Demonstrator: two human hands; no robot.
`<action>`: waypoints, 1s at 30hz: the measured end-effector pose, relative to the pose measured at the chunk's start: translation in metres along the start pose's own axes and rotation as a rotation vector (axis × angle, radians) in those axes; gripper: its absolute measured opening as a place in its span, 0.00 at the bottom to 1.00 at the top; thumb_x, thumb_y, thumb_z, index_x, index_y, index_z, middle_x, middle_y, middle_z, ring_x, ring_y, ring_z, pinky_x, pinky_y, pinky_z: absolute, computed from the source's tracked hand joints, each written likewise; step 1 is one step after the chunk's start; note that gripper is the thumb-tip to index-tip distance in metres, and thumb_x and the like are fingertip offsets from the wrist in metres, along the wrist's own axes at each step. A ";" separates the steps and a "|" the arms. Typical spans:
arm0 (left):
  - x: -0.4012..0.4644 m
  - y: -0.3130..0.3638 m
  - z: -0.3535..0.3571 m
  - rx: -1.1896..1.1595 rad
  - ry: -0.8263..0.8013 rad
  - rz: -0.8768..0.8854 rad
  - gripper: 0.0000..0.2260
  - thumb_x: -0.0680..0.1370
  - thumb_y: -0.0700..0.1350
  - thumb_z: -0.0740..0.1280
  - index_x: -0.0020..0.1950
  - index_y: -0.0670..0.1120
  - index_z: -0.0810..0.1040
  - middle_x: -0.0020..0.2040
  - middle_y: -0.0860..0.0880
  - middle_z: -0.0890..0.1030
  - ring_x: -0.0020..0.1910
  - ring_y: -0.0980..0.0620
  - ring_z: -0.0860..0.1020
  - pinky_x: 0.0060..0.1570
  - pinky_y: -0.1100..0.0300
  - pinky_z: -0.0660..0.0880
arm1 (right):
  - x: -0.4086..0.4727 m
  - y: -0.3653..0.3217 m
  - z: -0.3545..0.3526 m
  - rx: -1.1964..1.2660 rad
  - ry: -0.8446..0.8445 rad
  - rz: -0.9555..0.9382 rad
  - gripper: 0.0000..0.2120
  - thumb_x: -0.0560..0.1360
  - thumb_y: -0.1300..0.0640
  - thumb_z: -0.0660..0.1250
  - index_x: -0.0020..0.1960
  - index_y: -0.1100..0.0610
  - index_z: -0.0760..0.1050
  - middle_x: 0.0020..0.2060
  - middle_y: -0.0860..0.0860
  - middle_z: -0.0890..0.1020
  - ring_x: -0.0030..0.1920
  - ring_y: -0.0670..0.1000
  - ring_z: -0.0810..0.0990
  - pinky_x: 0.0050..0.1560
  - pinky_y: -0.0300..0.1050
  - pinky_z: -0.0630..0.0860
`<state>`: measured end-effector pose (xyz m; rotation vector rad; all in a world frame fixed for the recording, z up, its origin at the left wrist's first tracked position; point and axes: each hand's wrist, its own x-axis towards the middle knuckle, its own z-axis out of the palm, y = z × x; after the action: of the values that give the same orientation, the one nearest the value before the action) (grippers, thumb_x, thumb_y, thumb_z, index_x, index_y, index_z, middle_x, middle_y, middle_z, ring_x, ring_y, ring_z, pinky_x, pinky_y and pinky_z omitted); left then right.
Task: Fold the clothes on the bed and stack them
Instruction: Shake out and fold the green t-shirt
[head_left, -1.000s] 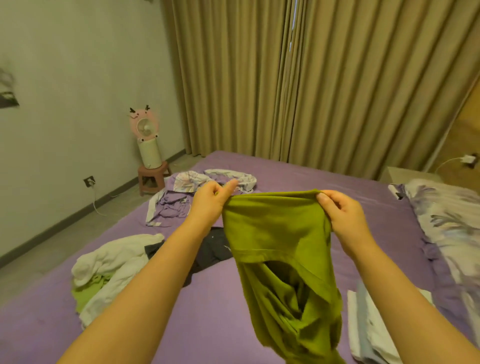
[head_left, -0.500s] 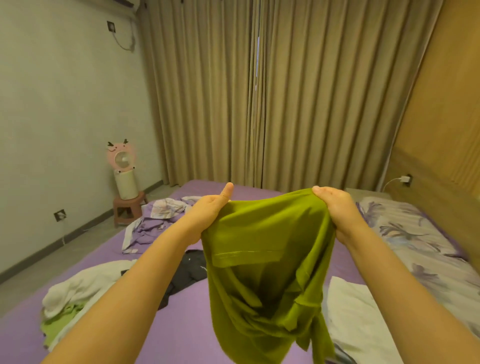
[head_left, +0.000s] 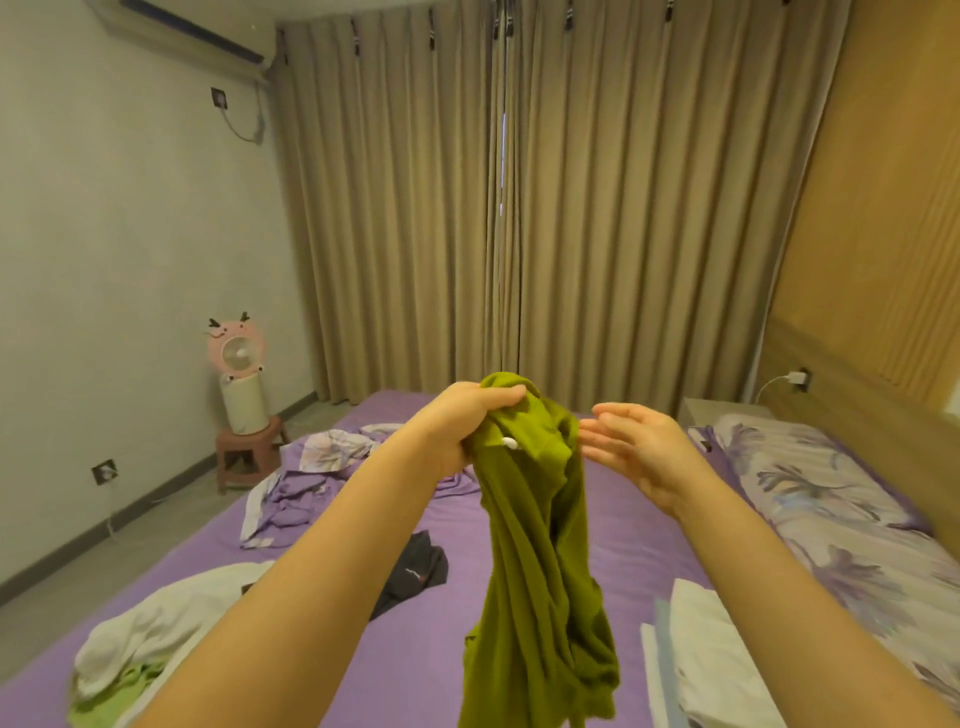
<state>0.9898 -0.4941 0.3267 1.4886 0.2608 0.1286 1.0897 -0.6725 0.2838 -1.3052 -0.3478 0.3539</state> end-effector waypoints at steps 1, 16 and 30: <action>0.000 0.004 0.003 0.024 0.007 0.009 0.08 0.78 0.44 0.67 0.47 0.39 0.78 0.39 0.43 0.82 0.34 0.51 0.81 0.36 0.59 0.80 | -0.005 0.001 0.004 -0.046 -0.020 -0.024 0.10 0.79 0.60 0.62 0.58 0.64 0.72 0.48 0.59 0.81 0.47 0.54 0.83 0.44 0.45 0.81; -0.002 0.007 -0.047 0.463 -0.054 0.049 0.18 0.72 0.59 0.71 0.47 0.43 0.82 0.45 0.42 0.85 0.44 0.45 0.83 0.51 0.51 0.80 | -0.027 0.014 0.062 -0.549 -0.238 -0.321 0.04 0.72 0.56 0.72 0.44 0.56 0.79 0.38 0.51 0.84 0.41 0.49 0.82 0.43 0.44 0.79; -0.038 -0.085 -0.049 0.240 -0.067 0.370 0.18 0.72 0.45 0.74 0.61 0.49 0.76 0.53 0.52 0.83 0.52 0.53 0.81 0.53 0.58 0.78 | -0.020 0.025 0.097 -0.140 -0.022 -0.171 0.07 0.75 0.58 0.68 0.40 0.61 0.77 0.30 0.54 0.81 0.30 0.50 0.80 0.31 0.42 0.77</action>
<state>0.9341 -0.4629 0.2432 1.7663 -0.0587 0.3530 1.0276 -0.5913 0.2802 -1.3982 -0.5067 0.2019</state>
